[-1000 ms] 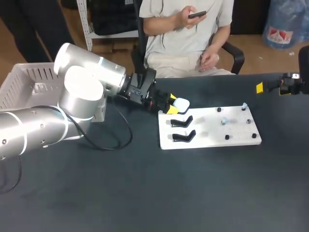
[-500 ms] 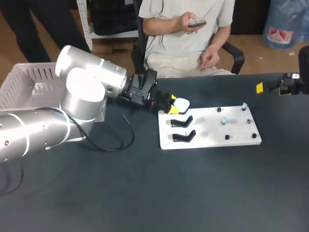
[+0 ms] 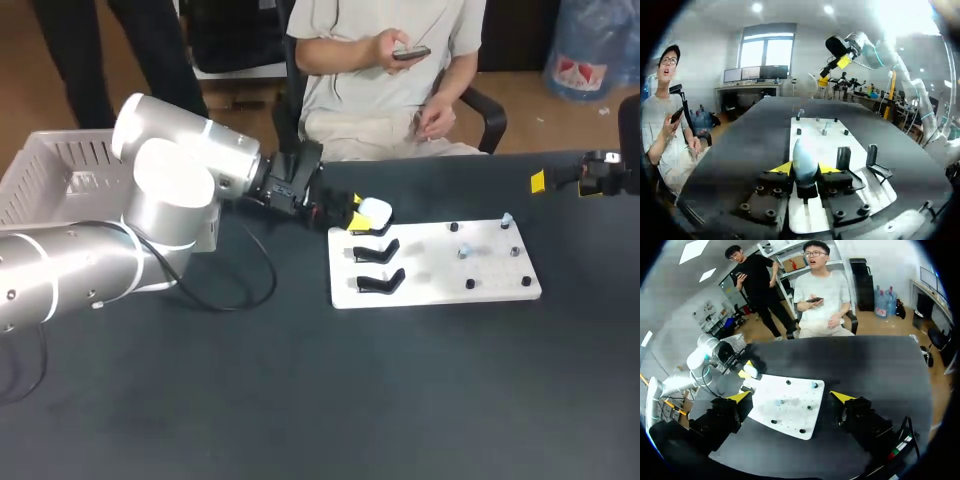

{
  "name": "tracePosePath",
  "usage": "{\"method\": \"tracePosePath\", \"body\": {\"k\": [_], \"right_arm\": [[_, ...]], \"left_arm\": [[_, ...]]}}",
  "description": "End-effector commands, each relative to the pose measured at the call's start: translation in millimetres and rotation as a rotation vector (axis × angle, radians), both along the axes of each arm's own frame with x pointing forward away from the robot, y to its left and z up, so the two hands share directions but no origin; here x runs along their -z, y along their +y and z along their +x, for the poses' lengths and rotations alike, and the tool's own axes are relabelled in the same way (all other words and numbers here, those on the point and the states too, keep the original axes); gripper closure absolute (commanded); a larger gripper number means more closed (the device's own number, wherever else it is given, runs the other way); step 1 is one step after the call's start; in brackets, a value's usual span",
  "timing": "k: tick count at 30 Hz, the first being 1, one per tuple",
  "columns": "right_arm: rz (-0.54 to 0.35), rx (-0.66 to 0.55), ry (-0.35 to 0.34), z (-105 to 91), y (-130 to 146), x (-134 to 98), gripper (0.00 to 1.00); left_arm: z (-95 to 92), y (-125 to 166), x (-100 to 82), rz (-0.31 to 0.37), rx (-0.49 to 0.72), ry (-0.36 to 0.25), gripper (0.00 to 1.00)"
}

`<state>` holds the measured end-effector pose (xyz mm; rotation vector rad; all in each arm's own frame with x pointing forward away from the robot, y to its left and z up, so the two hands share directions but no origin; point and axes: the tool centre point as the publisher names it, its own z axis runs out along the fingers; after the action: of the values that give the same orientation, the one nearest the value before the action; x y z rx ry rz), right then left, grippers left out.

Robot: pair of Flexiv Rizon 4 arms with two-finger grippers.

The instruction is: Pick up each earbud case from the left stands, insert the matching earbuds, close the lid, and place the case in the box.

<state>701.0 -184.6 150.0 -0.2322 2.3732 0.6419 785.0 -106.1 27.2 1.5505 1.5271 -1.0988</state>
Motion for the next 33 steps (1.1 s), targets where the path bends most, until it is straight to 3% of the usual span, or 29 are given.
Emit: {"method": "tracePosePath", "body": {"k": [1,10,14,23,33], "right_arm": [[0.001,-0.002,-0.001,0.2,-1,0,0.0],[0.001,-0.002,-0.001,0.2,-1,0,0.0],[0.001,-0.002,-0.001,0.2,-1,0,0.0],[0.001,-0.002,-0.001,0.2,-1,0,0.0],[0.001,-0.002,-0.001,0.2,-1,0,0.0]], "left_arm": [[-13.4,14,-17.3,-0.031,-0.019,-0.015,1.0],[-51.3,21,-66.9,-0.18,-0.066,-0.033,1.0],[-65.1,19,-80.0,-0.239,-0.093,-0.043,1.0],[-79.4,10,-97.5,-0.329,-0.156,-0.086,1.0],[-82.1,8,-100.1,-0.338,-0.164,-0.098,1.0]]}}
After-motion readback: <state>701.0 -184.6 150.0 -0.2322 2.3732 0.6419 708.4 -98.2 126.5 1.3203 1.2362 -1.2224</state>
